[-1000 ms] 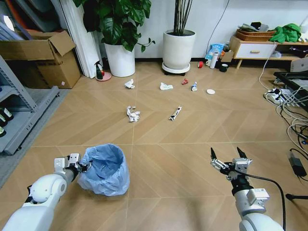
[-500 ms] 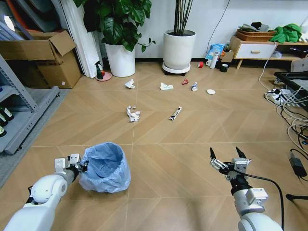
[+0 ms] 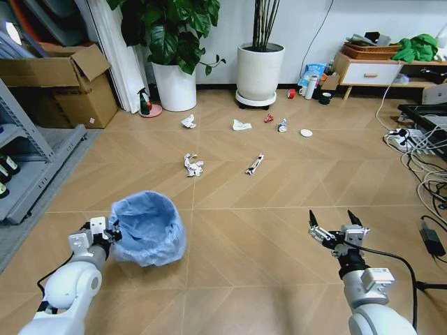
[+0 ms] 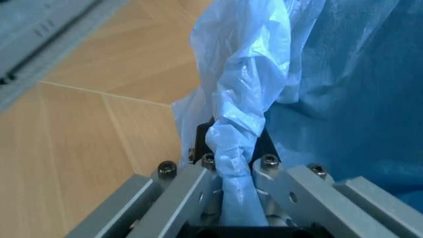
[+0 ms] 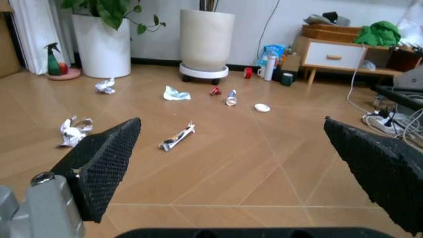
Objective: Pick up the trash bin and place the garbage on the floor into it.
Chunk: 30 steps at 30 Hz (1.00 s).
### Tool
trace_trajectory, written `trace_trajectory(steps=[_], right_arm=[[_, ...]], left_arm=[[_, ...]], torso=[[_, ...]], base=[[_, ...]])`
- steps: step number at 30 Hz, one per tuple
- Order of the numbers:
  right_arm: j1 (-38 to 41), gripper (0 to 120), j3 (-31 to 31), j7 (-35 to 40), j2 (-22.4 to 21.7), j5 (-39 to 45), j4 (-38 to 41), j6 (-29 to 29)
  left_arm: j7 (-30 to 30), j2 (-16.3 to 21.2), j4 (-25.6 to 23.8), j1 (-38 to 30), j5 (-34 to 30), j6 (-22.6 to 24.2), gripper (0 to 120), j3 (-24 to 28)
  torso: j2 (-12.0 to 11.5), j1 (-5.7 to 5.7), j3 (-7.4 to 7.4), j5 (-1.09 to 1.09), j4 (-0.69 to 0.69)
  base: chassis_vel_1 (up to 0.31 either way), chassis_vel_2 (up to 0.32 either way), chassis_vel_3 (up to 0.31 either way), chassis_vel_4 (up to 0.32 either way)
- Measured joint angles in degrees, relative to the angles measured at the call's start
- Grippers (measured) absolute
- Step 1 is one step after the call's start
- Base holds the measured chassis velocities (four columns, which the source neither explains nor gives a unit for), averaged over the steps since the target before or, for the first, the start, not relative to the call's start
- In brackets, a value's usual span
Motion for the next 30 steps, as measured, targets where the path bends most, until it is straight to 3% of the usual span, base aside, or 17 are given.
trace_trajectory(steps=[10, 15, 30], right_arm=[[0.1, 100, 0.9, 0.2, -0.1, -0.6, 0.9, 0.0], [0.0, 100, 0.6, 0.1, 0.2, -1.2, 0.9, 0.1], [-0.2, 100, 0.3, -0.2, 0.2, -1.8, 0.4, 0.6]], left_arm=[[-2.4, -4.4, -9.8, 7.7, -2.3, 3.5, 0, -1.1], [-2.8, -4.8, -10.4, 7.5, -6.9, 3.9, 0, -0.5], [-2.7, -3.4, -9.2, 7.2, -6.0, 4.8, 0, -0.5]], torso=[[0.0, 0.00, -0.01, 0.00, 0.03], [0.0, 0.00, -0.01, -0.01, 0.00], [0.0, 0.00, -0.01, -0.01, 0.01]], base=[[0.000, 0.000, 0.000, 0.000], [0.000, 0.000, 0.000, 0.000], [-0.049, 0.044, 0.053, -0.054]])
